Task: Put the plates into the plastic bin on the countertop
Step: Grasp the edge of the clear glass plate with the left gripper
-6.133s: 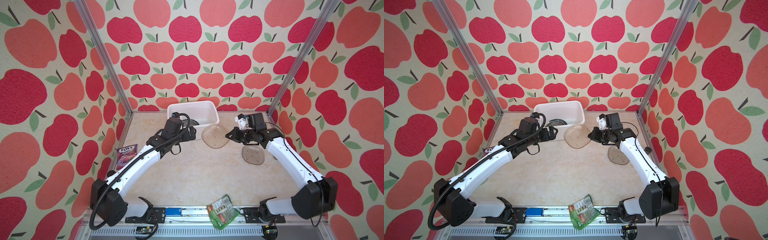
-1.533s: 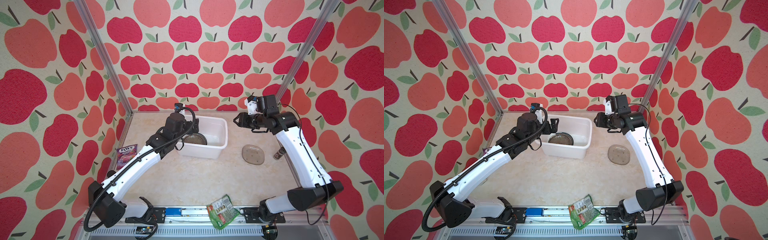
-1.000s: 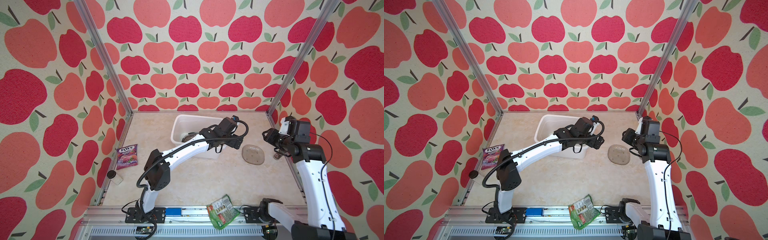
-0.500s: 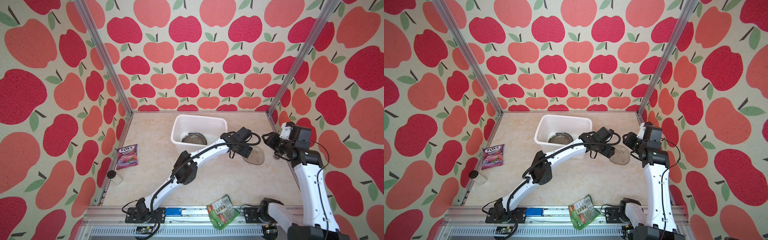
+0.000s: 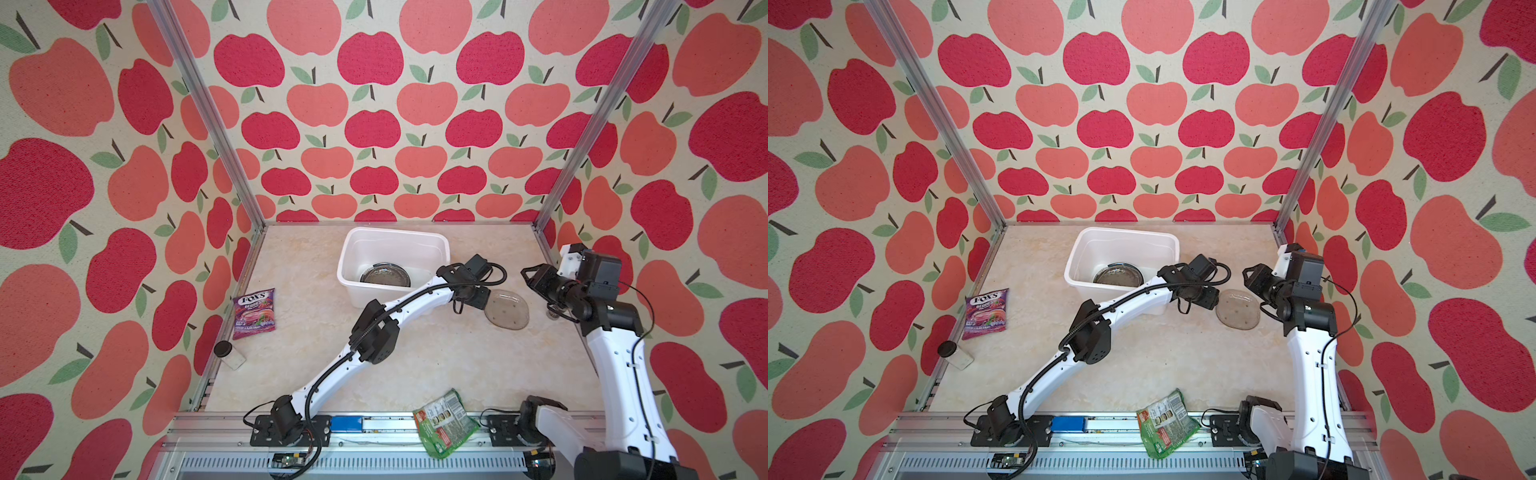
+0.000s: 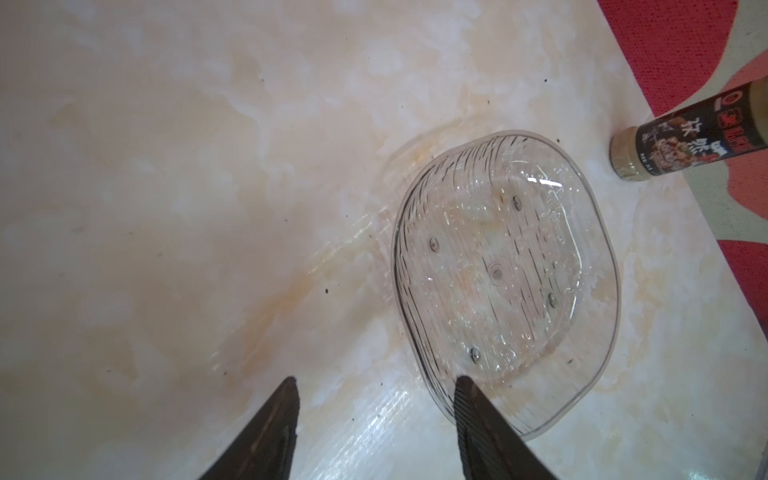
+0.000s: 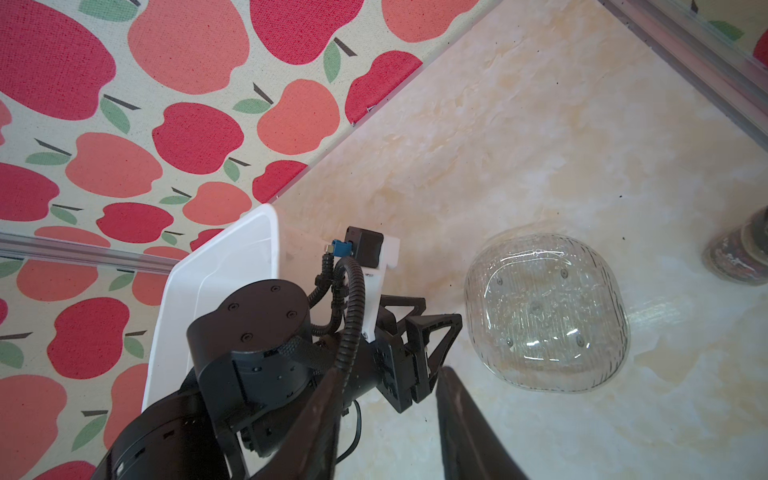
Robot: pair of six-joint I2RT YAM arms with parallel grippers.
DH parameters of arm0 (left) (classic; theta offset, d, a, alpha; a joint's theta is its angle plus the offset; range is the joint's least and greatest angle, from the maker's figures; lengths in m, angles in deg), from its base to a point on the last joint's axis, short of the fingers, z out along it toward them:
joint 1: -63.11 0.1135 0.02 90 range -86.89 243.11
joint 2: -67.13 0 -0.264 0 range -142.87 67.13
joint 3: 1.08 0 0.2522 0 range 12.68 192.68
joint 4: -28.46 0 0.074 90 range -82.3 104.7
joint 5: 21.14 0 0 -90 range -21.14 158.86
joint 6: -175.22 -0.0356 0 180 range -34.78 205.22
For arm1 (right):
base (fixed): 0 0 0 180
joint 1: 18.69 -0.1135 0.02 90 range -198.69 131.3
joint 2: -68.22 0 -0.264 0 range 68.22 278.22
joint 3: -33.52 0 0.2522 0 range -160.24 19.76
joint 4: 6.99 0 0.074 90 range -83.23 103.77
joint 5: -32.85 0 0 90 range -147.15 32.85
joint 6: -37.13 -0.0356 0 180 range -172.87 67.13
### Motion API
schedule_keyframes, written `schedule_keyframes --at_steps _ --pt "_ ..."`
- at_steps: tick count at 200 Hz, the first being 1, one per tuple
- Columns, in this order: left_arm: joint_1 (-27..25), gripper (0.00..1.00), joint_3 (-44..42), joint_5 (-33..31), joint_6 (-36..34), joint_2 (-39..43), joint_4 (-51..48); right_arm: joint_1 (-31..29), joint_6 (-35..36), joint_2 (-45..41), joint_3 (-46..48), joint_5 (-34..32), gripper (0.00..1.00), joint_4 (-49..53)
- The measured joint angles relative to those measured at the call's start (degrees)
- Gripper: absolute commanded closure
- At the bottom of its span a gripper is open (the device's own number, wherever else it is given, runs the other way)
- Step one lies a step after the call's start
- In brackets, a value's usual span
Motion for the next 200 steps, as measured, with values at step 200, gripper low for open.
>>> schedule_keyframes --at_steps 200 --pt "-0.5 0.66 2.7 1.2 5.0 -4.6 5.6 0.0 -1.3 -1.2 6.2 2.7 0.62 -6.1"
